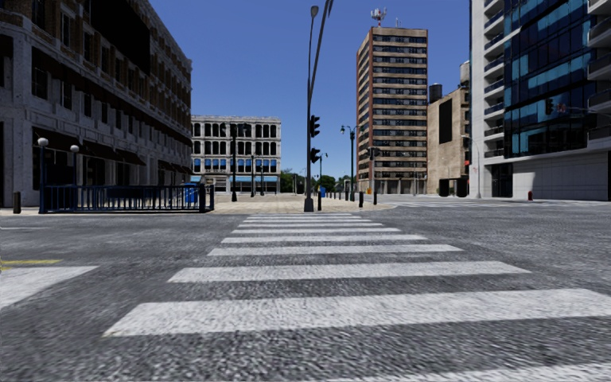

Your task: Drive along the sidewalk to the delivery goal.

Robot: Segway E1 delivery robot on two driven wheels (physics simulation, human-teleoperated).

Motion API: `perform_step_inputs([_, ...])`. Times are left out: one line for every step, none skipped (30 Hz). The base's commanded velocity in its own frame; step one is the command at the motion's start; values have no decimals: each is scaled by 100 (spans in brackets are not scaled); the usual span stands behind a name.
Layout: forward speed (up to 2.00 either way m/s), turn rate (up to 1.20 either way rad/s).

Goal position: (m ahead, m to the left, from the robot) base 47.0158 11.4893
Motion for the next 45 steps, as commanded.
perform_step_inputs([200,0])
perform_step_inputs([200,0])
perform_step_inputs([200,0])
perform_step_inputs([200,0])
perform_step_inputs([200,0])
perform_step_inputs([200,0])
perform_step_inputs([200,0])
perform_step_inputs([200,0])
perform_step_inputs([200,0])
perform_step_inputs([200,0])
perform_step_inputs([200,0])
perform_step_inputs([200,0])
perform_step_inputs([200,0])
perform_step_inputs([200,0])
perform_step_inputs([200,0])
perform_step_inputs([200,0])
perform_step_inputs([200,0])
perform_step_inputs([200,0])
perform_step_inputs([200,0])
perform_step_inputs([200,0])
perform_step_inputs([200,0])
perform_step_inputs([200,0])
perform_step_inputs([200,0])
perform_step_inputs([200,0])
perform_step_inputs([200,0])
perform_step_inputs([200,0])
perform_step_inputs([200,0])
perform_step_inputs([200,0])
perform_step_inputs([200,0])
perform_step_inputs([200,0])
perform_step_inputs([200,0])
perform_step_inputs([200,0])
perform_step_inputs([200,0])
perform_step_inputs([200,0])
perform_step_inputs([200,0])
perform_step_inputs([200,0])
perform_step_inputs([200,0])
perform_step_inputs([200,0])
perform_step_inputs([200,0])
perform_step_inputs([200,0])
perform_step_inputs([200,0])
perform_step_inputs([200,0])
perform_step_inputs([200,0])
perform_step_inputs([200,0])
perform_step_inputs([200,0])
